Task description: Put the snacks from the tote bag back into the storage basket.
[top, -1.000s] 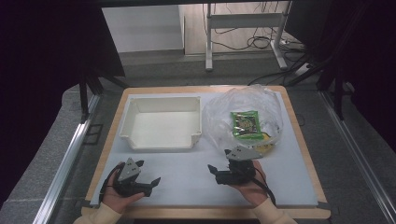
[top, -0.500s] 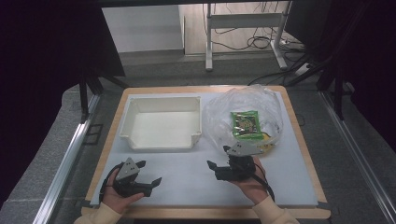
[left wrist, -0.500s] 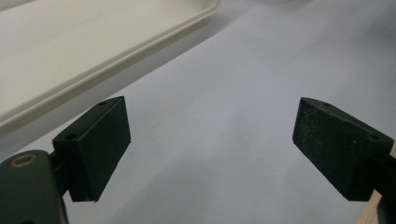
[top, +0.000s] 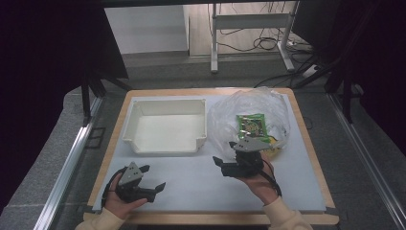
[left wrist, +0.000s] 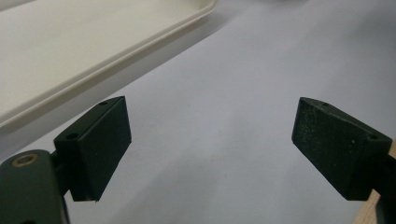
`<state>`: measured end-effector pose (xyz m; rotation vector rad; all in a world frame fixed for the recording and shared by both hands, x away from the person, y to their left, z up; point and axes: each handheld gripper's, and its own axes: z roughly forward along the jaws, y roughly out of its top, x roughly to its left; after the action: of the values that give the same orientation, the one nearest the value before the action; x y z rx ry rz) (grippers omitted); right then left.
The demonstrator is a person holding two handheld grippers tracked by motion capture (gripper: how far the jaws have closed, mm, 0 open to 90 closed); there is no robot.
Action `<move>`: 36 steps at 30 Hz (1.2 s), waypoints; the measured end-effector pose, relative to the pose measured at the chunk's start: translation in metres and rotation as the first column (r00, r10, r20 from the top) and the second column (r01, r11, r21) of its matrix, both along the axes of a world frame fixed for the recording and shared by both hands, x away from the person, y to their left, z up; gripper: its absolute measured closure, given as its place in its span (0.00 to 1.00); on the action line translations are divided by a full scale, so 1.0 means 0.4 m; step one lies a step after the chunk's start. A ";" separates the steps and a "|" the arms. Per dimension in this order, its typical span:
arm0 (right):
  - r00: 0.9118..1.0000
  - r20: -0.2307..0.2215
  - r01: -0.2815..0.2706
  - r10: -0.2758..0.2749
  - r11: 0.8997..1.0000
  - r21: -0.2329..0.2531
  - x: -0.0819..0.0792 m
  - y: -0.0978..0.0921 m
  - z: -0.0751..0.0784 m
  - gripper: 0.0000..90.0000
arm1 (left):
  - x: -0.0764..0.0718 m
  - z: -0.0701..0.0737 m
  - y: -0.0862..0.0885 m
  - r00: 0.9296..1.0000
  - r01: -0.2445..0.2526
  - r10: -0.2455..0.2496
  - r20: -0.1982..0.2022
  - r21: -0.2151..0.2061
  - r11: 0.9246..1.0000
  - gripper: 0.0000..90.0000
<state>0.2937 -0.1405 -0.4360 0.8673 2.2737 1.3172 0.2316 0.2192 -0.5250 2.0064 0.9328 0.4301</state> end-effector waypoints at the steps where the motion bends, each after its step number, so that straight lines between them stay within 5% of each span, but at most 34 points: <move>1: 1.000 0.005 0.003 -0.003 1.000 0.012 0.004 -0.004 0.009 0.27 | 0.000 0.000 0.000 1.000 0.002 -0.002 -0.001 0.003 1.000 0.14; 27: 0.998 0.041 0.052 -0.054 0.998 0.045 0.078 -0.029 0.090 0.27 | 0.002 -0.002 0.003 1.000 -0.003 0.003 -0.006 0.010 1.000 0.14; 36: 0.998 0.022 0.063 -0.064 0.997 0.040 0.109 -0.056 0.101 0.27 | 0.002 -0.002 0.003 1.000 0.001 -0.001 -0.007 0.021 1.000 0.14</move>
<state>0.3375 -0.1629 -0.3956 0.9248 2.1911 1.3411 0.2324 0.2205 -0.5258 2.0283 0.9348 0.4347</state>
